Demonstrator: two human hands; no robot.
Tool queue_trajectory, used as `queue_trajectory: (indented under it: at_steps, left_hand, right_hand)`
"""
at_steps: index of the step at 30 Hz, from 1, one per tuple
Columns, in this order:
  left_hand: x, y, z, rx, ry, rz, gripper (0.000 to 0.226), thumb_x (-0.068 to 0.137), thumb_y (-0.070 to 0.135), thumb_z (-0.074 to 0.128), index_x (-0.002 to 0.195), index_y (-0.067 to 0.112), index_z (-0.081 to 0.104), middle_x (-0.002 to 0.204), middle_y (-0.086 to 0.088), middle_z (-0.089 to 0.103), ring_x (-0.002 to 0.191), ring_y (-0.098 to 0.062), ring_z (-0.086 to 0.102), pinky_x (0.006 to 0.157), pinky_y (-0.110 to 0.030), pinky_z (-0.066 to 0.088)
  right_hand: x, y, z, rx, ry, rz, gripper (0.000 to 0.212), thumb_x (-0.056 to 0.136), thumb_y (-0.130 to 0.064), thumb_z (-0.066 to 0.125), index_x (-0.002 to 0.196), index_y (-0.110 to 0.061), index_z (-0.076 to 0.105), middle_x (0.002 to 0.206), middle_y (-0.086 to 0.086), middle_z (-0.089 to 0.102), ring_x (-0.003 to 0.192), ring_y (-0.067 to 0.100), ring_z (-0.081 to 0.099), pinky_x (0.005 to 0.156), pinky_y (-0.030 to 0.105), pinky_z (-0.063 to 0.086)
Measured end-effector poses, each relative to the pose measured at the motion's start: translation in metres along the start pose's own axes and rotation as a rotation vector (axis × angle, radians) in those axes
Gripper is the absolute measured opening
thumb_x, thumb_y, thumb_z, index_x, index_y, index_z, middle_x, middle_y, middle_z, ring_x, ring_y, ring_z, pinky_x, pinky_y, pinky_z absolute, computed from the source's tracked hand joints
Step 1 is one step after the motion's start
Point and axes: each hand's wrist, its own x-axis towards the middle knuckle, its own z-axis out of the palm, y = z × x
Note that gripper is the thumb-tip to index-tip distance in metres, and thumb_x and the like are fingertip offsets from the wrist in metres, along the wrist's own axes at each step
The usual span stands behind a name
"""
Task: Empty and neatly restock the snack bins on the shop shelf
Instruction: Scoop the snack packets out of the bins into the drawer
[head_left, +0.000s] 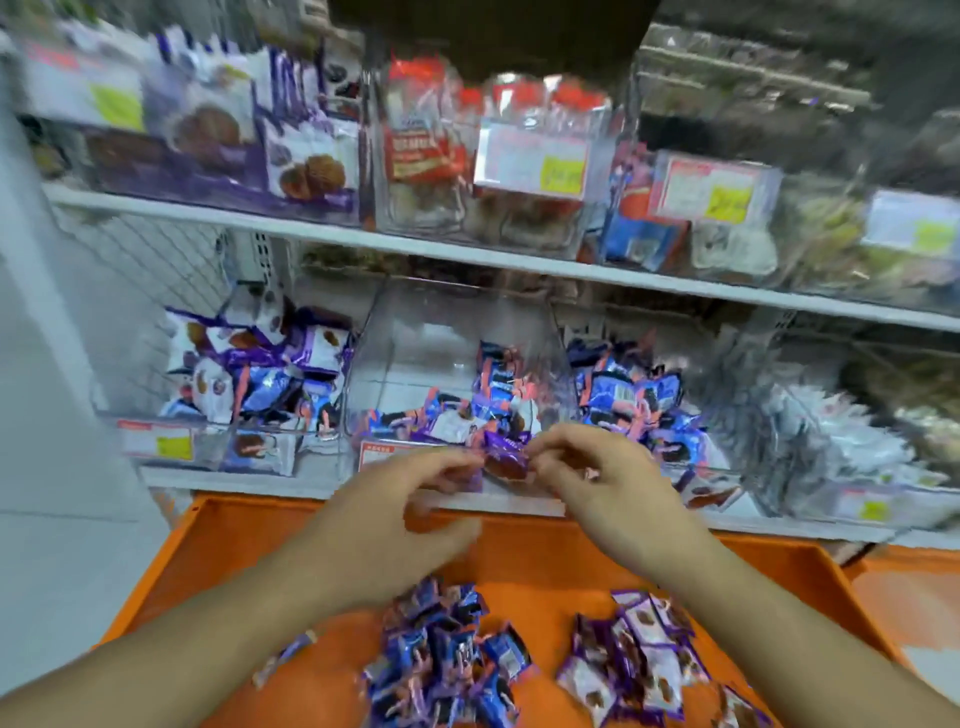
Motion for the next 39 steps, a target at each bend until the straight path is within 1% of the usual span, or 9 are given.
queue_trajectory:
  at_steps: [4,6,10,14,19,23,29,33,39]
  left_hand:
    - [0.062,0.002,-0.012,0.062,0.115,0.045,0.039,0.090,0.037,0.077,0.126,0.045,0.064,0.112,0.022,0.066,0.099,0.009,0.061,0.077,-0.009,0.049]
    - [0.101,-0.009,-0.012,0.164,0.131,0.044,0.047,0.090,0.042,0.076,0.134,0.042,0.059,0.124,0.024,0.059,0.104,0.010,0.057,0.080,-0.004,0.042]
    - [0.187,-0.040,-0.005,0.342,0.082,0.005,0.078,0.083,0.046,0.082,0.151,0.030,0.047,0.150,0.007,0.048,0.137,-0.013,0.048,0.108,-0.022,0.038]
    - [0.259,-0.058,0.008,0.299,0.007,-0.032,0.094,0.076,0.055,0.086,0.155,0.036,0.040,0.160,0.005,0.036,0.146,-0.015,0.039,0.109,-0.015,0.028]
    - [0.307,-0.064,0.037,0.353,-0.238,-0.192,0.117,0.070,0.059,0.089,0.163,0.040,0.021,0.165,0.000,0.018,0.147,-0.021,0.036,0.110,-0.023,0.034]
    - [0.312,-0.067,0.055,0.361,-0.238,-0.188,0.112,0.074,0.047,0.089,0.163,0.035,0.022,0.155,-0.001,0.016,0.116,-0.016,0.043,0.095,-0.022,0.050]
    - [0.312,-0.072,0.051,0.422,-0.274,-0.180,0.092,0.069,0.049,0.090,0.146,0.039,0.042,0.141,-0.001,0.023,0.122,-0.022,0.050,0.104,-0.024,0.045]
    - [0.306,-0.081,0.043,0.396,-0.189,-0.196,0.063,0.074,0.045,0.085,0.128,0.039,0.053,0.134,0.003,0.027,0.107,-0.021,0.056,0.091,-0.032,0.058]
    - [0.301,-0.096,0.037,0.550,-0.179,-0.153,0.088,0.070,0.076,0.077,0.145,0.045,0.042,0.146,0.003,0.027,0.122,-0.024,0.054,0.110,-0.038,0.048]
  right_hand:
    - [0.029,0.006,-0.025,-0.407,0.143,-0.100,0.046,0.103,-0.029,0.059,0.148,-0.023,0.054,0.148,-0.004,0.055,0.138,0.014,0.045,0.116,0.024,0.031]
    - [0.040,0.018,-0.023,-0.441,0.092,-0.063,0.055,0.106,-0.031,0.056,0.158,-0.023,0.041,0.162,-0.007,0.040,0.150,0.012,0.031,0.120,0.013,0.011]
    - [0.052,0.035,-0.027,-0.422,0.143,-0.109,0.052,0.104,-0.025,0.060,0.154,-0.031,0.047,0.154,-0.022,0.043,0.152,0.003,0.026,0.127,0.023,0.014]
    - [0.059,0.050,-0.029,-0.362,0.153,-0.134,0.051,0.100,-0.022,0.064,0.145,-0.044,0.053,0.137,-0.046,0.037,0.141,-0.018,0.026,0.118,0.009,0.016]
    - [0.063,0.061,-0.032,-0.251,0.149,-0.146,0.052,0.097,-0.015,0.068,0.138,-0.045,0.058,0.140,-0.040,0.047,0.138,-0.014,0.037,0.110,0.004,0.024]
    - [0.065,0.063,-0.032,-0.203,0.150,-0.158,0.051,0.095,-0.013,0.067,0.136,-0.043,0.060,0.139,-0.036,0.050,0.135,-0.009,0.044,0.106,0.003,0.029]
    - [0.066,0.061,-0.030,-0.187,0.156,-0.154,0.046,0.094,-0.011,0.067,0.129,-0.040,0.061,0.132,-0.032,0.053,0.126,-0.007,0.049,0.099,0.002,0.033]
    - [0.064,0.061,-0.030,-0.179,0.161,-0.154,0.042,0.097,-0.013,0.066,0.130,-0.038,0.061,0.134,-0.034,0.050,0.128,-0.012,0.046,0.100,-0.001,0.030]
    - [0.063,0.062,-0.027,-0.165,0.160,-0.144,0.040,0.099,-0.017,0.062,0.132,-0.038,0.061,0.137,-0.036,0.049,0.134,-0.010,0.043,0.104,0.001,0.029]
